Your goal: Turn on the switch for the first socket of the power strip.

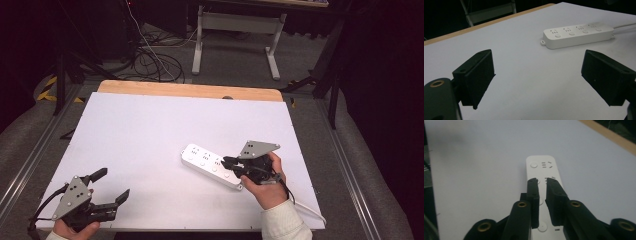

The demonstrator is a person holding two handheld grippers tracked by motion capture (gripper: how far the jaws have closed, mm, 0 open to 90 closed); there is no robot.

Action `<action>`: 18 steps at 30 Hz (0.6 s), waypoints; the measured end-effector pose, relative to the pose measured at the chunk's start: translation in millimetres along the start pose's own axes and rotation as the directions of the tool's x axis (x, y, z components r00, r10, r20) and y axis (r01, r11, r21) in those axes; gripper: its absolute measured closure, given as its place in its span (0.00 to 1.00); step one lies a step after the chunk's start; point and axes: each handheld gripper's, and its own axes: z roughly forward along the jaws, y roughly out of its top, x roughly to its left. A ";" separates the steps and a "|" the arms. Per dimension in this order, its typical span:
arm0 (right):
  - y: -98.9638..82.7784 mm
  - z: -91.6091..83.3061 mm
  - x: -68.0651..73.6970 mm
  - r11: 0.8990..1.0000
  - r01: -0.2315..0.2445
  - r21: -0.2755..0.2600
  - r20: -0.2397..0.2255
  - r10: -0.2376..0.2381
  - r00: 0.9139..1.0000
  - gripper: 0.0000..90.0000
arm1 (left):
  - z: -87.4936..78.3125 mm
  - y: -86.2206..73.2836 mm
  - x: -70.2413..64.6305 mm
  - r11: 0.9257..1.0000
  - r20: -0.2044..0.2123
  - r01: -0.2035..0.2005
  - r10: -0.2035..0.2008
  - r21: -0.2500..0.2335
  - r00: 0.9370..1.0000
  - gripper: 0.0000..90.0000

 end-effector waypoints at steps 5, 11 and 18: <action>3.0 2.8 -0.7 0.998 0.002 0.066 0.032 -0.004 0.999 1.00 | -0.1 0.1 0.6 1.000 0.000 -0.007 0.007 0.002 1.000 0.13; 3.0 14.3 -2.0 0.988 0.002 0.157 0.049 -0.010 0.999 1.00 | 0.3 0.0 0.7 1.000 0.000 -0.008 0.008 0.003 1.000 0.14; -0.4 26.4 -4.0 0.973 -0.020 0.229 0.059 0.007 0.998 1.00 | 0.3 0.0 0.9 1.000 -0.002 -0.012 0.012 0.004 1.000 0.14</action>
